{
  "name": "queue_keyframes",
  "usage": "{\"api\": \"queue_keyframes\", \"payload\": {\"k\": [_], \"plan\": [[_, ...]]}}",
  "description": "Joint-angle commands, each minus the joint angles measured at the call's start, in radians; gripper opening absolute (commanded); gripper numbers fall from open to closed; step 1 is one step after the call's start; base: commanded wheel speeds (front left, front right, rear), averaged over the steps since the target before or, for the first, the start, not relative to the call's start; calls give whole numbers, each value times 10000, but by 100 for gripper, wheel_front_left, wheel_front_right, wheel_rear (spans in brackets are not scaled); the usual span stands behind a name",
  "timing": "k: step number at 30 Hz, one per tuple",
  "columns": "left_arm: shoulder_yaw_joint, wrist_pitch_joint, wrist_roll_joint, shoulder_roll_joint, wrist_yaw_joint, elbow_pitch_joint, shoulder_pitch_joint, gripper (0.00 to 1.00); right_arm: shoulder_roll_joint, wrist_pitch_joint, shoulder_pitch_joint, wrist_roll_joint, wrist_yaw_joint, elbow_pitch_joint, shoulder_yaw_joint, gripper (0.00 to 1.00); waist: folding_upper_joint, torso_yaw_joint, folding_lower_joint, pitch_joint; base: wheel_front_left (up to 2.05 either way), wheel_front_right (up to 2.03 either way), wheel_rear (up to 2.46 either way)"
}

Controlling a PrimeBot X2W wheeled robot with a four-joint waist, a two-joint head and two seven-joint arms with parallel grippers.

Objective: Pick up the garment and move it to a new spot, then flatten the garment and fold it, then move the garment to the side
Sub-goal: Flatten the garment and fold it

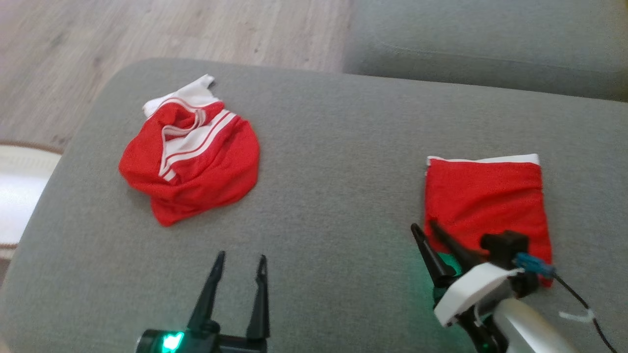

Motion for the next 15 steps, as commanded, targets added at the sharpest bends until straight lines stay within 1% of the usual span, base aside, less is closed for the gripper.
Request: {"api": "queue_keyframes", "payload": {"k": [1,5,7,8,12,15], "plan": [[474,-65,-191,-77,112,-404,-387,100,-194,-380,111,-219,-9,-459,-290,100,0,-327,0,-258,0,0,0],[765,-65,-458,-78,161,-503,-342,100,-268,-597,442,-928,-9,-1108,-1378,100,0,-778,0,-528,0,0,0],[893,-65,-504,-78,147,-551,-321,100,-183,-610,680,-1370,-9,-1683,-2221,100,0,-1019,0,-640,0,0,0],[893,-65,-504,-78,147,-551,-321,100,-183,-610,680,-1370,-9,-1683,-2221,100,0,-1019,0,-640,0,0,0],[1098,-65,-464,-79,106,-619,-264,100,203,-615,1500,-2168,-9,-2852,-3805,100,0,-1407,0,-821,0,0,0],[1249,-65,-419,-79,102,-646,-184,100,555,-616,2156,-2516,-9,-3483,-4563,100,0,-1655,0,-916,0,0,0]]}}
